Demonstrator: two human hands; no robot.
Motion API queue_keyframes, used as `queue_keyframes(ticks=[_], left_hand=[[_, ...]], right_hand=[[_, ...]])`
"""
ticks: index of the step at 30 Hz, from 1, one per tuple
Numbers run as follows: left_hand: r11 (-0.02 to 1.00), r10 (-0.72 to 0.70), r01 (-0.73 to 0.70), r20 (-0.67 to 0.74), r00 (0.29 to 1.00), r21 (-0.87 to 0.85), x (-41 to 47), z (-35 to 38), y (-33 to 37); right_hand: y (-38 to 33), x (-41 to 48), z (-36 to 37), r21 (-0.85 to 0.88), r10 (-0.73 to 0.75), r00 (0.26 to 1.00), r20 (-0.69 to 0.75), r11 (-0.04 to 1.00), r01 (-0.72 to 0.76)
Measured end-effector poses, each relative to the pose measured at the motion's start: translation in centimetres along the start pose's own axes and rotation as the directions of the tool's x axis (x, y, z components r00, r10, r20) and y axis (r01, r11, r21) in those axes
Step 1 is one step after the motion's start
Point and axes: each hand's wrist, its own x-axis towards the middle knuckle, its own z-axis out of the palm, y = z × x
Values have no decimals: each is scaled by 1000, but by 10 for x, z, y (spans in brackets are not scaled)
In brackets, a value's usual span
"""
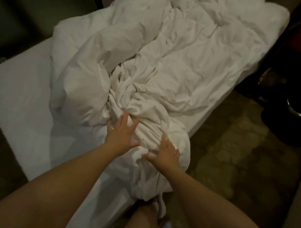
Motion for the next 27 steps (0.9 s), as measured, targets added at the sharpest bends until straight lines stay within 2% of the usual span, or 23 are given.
queue_keyframes(ticks=[4, 7, 11, 13, 16, 19, 22, 24, 25, 27], left_hand=[[996, 72, -79, 154, 985, 38, -32, 20, 6], [990, 114, -133, 260, 959, 57, -39, 20, 5], [956, 165, -238, 358, 919, 169, -39, 23, -6], [938, 229, -299, 335, 914, 175, -41, 27, -23], [900, 346, -397, 256, 902, 181, -54, 36, -67], [892, 397, -424, 180, 900, 153, -70, 35, -126], [911, 404, -407, 57, 913, 59, -85, 23, -172], [937, 304, -321, -131, 944, -140, -87, 7, -193], [934, 278, -311, -189, 942, -177, -87, -3, -204], [930, 366, -368, -124, 922, 7, -86, -21, -225]], right_hand=[[-7, -40, 24, -89, 24, 999, -35, 996, -27], [-18, -54, 40, -93, 35, 999, -18, 995, -37], [-40, -53, 70, -160, 153, 988, 9, 976, -149], [-53, -40, 81, -178, 211, 976, -56, 960, -218], [-77, -29, 86, -171, 223, 960, -171, 953, -252], [-119, -37, 95, 81, 295, 924, -244, 955, -284], [-207, -67, 111, 273, 235, 929, -287, 949, -156], [-266, -87, 114, 353, 147, 937, -317, 935, -27], [-286, -96, 111, 404, 121, 936, -331, 915, 25], [-297, -105, 106, 440, 111, 938, -329, 897, 48]])
